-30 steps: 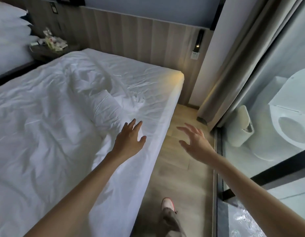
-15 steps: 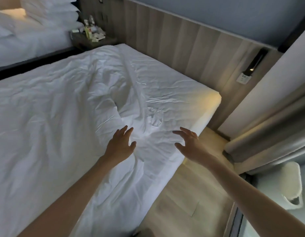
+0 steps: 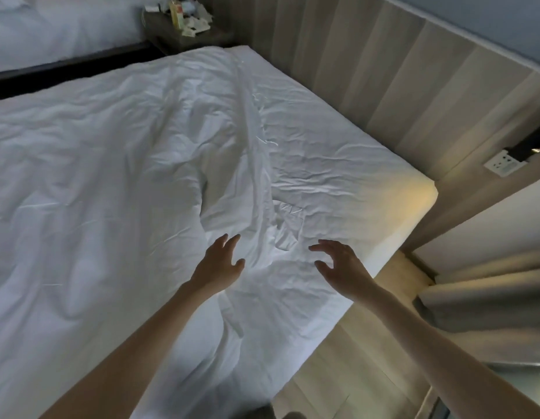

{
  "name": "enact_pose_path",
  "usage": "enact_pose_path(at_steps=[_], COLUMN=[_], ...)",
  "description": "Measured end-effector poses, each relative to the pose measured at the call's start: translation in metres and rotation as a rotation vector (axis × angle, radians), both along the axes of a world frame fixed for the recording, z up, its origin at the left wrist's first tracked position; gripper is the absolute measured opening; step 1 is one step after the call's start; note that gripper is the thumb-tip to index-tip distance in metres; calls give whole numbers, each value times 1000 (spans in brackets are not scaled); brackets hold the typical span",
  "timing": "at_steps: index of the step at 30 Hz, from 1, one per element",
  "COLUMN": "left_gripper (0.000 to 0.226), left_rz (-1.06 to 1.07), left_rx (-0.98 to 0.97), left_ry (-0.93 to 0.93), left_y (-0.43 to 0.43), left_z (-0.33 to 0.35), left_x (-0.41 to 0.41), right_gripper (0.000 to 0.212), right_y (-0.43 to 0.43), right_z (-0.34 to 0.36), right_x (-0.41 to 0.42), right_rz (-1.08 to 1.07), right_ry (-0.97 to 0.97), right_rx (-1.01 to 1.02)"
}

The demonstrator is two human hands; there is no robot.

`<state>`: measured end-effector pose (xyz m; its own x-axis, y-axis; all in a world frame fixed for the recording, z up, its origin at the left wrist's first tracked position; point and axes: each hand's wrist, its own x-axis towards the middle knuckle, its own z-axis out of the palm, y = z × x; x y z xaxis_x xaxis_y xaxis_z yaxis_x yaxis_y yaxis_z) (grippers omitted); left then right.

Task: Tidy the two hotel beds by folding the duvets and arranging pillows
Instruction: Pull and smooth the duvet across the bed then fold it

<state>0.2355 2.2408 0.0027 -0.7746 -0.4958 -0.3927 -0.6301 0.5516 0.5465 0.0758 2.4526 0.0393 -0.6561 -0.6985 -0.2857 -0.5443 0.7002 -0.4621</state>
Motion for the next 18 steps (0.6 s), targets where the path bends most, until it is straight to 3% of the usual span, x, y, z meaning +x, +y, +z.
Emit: enact_pose_path(at_steps=[8,12,16,18], left_gripper=[65,67,72,75], left_rz=[160,290,487,553], left_rx=[123,98,87,62], left_ry=[-83,-65,-84,-85], left_y=[-16,-24,-32,-29], left_z=[-31,-53,-84,-98], left_x=[-39,-59,-73,-78], right_gripper=[15,18,21,29], right_y=[-64,-92,-117,-130], right_z=[-48,-87,-122,-141], right_x=[-52,-80,-102,-109], right_rz=[-5,-27,-244,-248], right_ry=[-197,-335,-567,-614], right_rx=[-23,-19,-33,-30])
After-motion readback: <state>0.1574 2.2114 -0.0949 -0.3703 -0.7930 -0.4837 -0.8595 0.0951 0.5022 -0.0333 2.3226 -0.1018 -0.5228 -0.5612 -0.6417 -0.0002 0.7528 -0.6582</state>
